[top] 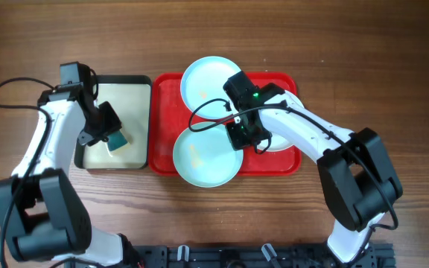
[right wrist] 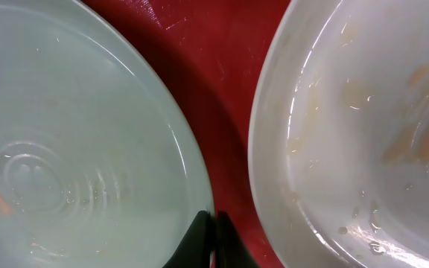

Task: Clean dirty plates on tray and stack at the side
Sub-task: 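Grasp the green sponge with the left gripper and lift it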

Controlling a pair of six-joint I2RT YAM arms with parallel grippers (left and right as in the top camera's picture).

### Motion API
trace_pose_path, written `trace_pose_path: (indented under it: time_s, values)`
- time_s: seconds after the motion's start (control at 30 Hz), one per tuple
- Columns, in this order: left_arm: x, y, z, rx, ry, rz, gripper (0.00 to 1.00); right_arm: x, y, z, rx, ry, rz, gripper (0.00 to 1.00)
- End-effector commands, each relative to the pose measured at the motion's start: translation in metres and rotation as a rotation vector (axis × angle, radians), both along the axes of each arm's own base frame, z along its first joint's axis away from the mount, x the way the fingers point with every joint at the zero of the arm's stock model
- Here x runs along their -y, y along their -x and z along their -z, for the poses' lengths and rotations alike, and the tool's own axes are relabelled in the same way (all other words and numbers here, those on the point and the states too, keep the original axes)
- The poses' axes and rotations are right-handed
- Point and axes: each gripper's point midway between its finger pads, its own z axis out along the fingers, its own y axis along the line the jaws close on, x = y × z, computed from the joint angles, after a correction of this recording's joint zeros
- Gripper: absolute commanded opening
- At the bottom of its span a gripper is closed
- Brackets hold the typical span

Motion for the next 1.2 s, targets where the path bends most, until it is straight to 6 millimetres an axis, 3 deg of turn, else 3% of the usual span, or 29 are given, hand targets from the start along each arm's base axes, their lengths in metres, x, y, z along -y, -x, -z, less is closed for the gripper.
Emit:
trace_pose_path:
  time_s: [0.0,0.1,0.37,0.9,1.1,1.17]
  values:
    - [0.004,0.002,0.015,-0.031,0.030,0.047,0.30,0.000,-0.003,0.002,0.009,0.016,-0.014,0.04]
    - [0.003,0.001,0.022,-0.045,0.026,0.045,0.26,0.000,-0.003,0.002,0.010,0.016,-0.014,0.04]
    - [-0.004,0.000,0.026,-0.053,-0.007,0.042,0.33,0.000,-0.003,0.002,0.008,0.017,-0.015,0.04]
    - [-0.004,0.001,0.043,-0.051,-0.012,0.042,0.33,0.000,-0.003,0.002,0.008,0.017,-0.015,0.04]
    - [-0.009,0.008,0.051,-0.067,-0.042,0.038,0.31,0.000,-0.003,0.002,0.008,0.017,-0.015,0.04]
    - [-0.009,0.007,0.051,-0.062,-0.043,0.038,0.24,0.000,-0.003,0.002,0.008,0.017,-0.015,0.04]
